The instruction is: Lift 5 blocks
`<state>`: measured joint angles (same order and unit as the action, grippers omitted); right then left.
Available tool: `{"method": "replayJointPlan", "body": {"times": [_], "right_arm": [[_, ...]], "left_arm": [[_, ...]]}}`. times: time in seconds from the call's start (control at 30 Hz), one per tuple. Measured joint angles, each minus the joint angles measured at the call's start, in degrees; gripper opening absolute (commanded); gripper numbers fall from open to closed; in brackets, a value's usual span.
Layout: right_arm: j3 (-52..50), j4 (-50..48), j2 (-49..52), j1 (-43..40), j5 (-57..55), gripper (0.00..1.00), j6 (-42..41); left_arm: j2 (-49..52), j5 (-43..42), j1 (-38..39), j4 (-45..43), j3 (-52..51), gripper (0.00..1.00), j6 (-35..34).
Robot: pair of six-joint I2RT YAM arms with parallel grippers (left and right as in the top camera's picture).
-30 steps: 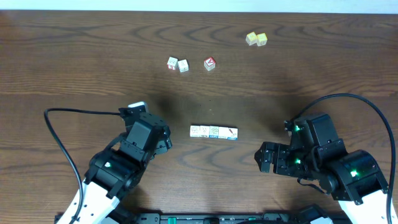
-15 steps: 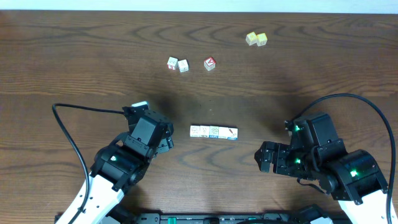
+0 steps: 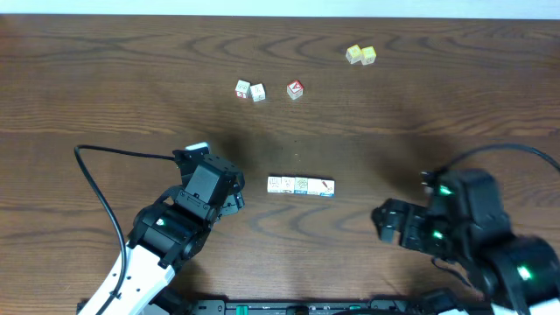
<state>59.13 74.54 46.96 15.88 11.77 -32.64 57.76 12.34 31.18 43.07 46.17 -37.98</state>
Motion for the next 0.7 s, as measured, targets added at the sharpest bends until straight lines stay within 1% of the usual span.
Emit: {"method": "replayJointPlan", "body": {"times": [0.07,0.17,0.3,0.4,0.5,0.63,0.7], "right_arm": [[0.0,0.0,-4.2,-4.3,0.0,0.99,0.0],[0.0,0.0,-9.3,-8.5,-0.2,0.99,0.0],[0.0,-1.2,-15.0,-9.9,-3.0,0.99,0.5],[-0.7,-6.3,-20.0,-9.9,-5.5,0.99,2.8],[-3.6,-12.4,-26.2,-9.9,-6.7,0.99,7.3],[-11.3,-19.5,-35.2,-11.2,-7.5,0.99,12.4],[-16.5,-24.9,-39.5,-12.9,-7.7,0.99,14.0]], "left_arm": [[0.0,0.0,0.0,0.0,0.0,0.75,0.0],[0.0,0.0,0.0,0.0,0.0,0.75,0.0],[0.0,0.0,0.0,0.0,0.0,0.75,0.0],[0.0,0.0,0.0,0.0,0.0,0.74,0.0],[0.0,-0.1,0.0,0.0,0.0,0.75,0.0],[0.0,-0.2,0.0,0.0,0.0,0.75,0.0],[0.0,-0.2,0.0,0.0,0.0,0.75,0.0]]}}
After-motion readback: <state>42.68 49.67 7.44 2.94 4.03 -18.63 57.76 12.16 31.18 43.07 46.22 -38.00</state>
